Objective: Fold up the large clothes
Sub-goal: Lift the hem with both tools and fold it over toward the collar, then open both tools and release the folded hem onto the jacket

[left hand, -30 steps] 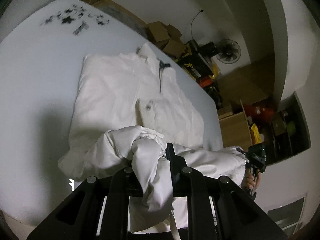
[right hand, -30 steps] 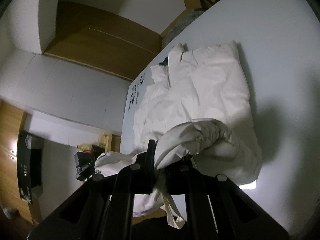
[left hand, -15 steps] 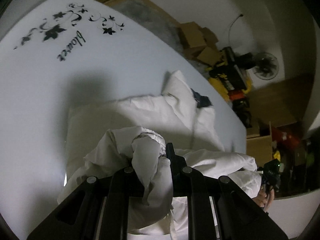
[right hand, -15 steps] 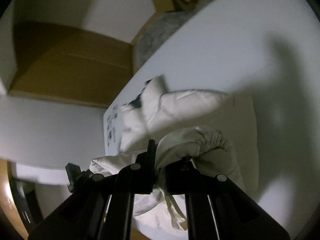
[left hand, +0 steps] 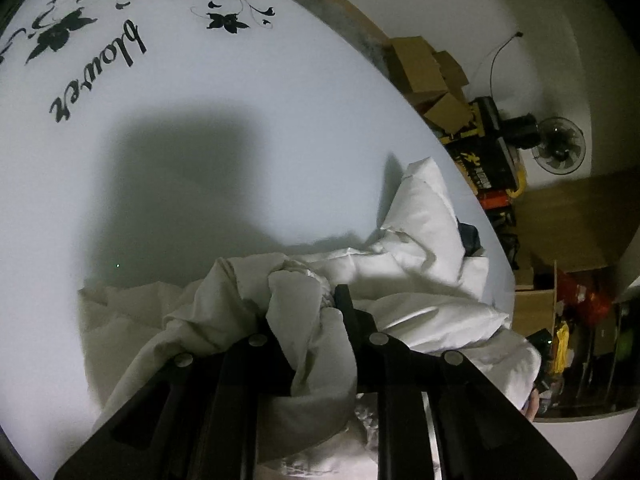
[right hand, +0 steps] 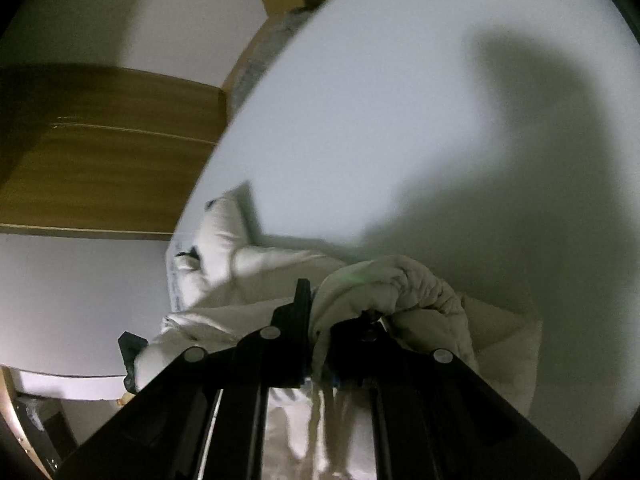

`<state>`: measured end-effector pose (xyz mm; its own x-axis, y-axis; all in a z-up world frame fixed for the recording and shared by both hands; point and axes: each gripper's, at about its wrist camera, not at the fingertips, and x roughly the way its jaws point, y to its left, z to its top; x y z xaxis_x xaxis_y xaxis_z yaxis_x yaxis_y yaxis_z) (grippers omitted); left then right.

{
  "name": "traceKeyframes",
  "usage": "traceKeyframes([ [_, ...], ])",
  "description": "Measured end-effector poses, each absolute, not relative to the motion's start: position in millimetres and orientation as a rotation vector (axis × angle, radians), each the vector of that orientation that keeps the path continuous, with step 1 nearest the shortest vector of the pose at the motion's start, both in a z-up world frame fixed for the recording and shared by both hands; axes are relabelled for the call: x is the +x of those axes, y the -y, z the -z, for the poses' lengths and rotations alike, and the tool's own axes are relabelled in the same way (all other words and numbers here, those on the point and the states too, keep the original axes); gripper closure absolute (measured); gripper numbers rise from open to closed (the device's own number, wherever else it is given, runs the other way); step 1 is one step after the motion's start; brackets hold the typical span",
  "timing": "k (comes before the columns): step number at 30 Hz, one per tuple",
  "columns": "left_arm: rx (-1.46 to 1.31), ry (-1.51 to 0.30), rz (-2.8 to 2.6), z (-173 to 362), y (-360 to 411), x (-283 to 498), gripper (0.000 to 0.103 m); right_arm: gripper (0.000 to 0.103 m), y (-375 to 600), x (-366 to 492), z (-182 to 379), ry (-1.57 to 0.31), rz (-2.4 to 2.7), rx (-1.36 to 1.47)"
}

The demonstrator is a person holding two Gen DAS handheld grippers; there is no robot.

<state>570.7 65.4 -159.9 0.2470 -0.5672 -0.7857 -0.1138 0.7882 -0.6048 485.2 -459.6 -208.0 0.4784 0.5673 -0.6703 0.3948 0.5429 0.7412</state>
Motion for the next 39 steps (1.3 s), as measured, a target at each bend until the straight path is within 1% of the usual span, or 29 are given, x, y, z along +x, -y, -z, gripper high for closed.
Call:
traceKeyframes([
  [1,-0.634,-1.3,0.346,161,-66,571,0.085,0.095,463,484,210,-1.111,-0.142,1.069],
  [2,-0.638,-1.304,0.354,161,-67,571,0.085,0.091,465,481,209,-1.095,-0.153,1.089],
  [3,-0.666,-1.317,0.361,160,-70,571,0.085,0.09,468,480,208,-1.078,-0.159,1.109],
  [4,-0.705,-1.321,0.368,159,-74,572,0.082,0.085,472,476,205,-1.057,-0.167,1.144],
  [6,-0.844,-1.283,0.423,145,-89,571,0.06,0.068,479,467,193,-1.006,-0.189,1.216],
  [7,-0.894,-1.255,0.452,136,-94,570,0.027,0.044,483,463,184,-0.97,-0.197,1.243],
  [8,-0.935,-1.209,0.478,119,-100,567,0.001,0.03,487,456,171,-0.928,-0.185,1.254],
  [10,-0.892,-1.08,0.456,71,-114,556,0.0,0.025,496,443,137,-0.829,-0.132,1.207],
  [12,-0.8,-0.954,0.417,25,-125,538,0.0,0.024,503,421,91,-0.715,-0.126,1.146],
  [14,-0.697,-0.861,0.339,-11,-127,515,0.0,0.023,497,398,53,-0.62,-0.136,1.076],
  [15,-0.624,-0.82,0.286,-27,-123,501,0.0,0.023,486,387,32,-0.581,-0.137,1.008],
  [18,-0.437,-0.735,0.155,-47,-92,465,0.0,0.024,433,371,-7,-0.561,-0.081,0.784],
  [19,-0.362,-0.703,0.109,-47,-69,453,0.0,0.028,414,371,-11,-0.572,-0.07,0.726],
  [20,-0.293,-0.681,0.089,-44,-46,444,0.0,0.04,390,373,-13,-0.606,-0.04,0.659],
  [22,-0.167,-0.663,0.057,-34,-5,436,0.0,0.055,348,385,-5,-0.674,-0.022,0.572],
  [23,-0.116,-0.654,0.047,-24,17,434,0.0,0.067,330,392,3,-0.72,-0.006,0.516],
  [24,-0.086,-0.656,0.041,-15,34,435,0.0,0.072,308,403,15,-0.759,0.019,0.457],
  [25,-0.059,-0.661,0.034,-4,50,437,0.0,0.075,296,408,25,-0.775,0.021,0.438],
  [27,-0.013,-0.671,0.011,19,71,444,0.0,0.075,271,425,50,-0.802,0.029,0.384],
  [30,0.031,-0.685,-0.018,45,82,460,0.0,0.073,259,441,78,-0.82,0.079,0.289],
  [31,0.055,-0.683,-0.031,56,83,467,0.0,0.068,256,447,84,-0.829,0.082,0.272],
  [32,0.08,-0.685,-0.046,67,81,474,0.0,0.059,251,456,93,-0.842,0.093,0.241],
  [33,0.098,-0.697,-0.051,80,80,481,0.0,0.055,252,461,100,-0.848,0.109,0.222],
  [34,0.099,-0.712,-0.053,89,77,485,0.0,0.048,255,467,110,-0.855,0.13,0.194],
  [35,0.097,-0.742,-0.062,101,73,492,0.0,0.044,258,472,119,-0.872,0.141,0.182],
  [38,0.033,-0.828,-0.045,142,60,508,0.0,0.041,266,487,152,-0.939,0.113,0.242],
  [39,0.014,-0.81,-0.048,146,59,508,0.0,0.041,268,487,154,-0.935,0.1,0.261],
])
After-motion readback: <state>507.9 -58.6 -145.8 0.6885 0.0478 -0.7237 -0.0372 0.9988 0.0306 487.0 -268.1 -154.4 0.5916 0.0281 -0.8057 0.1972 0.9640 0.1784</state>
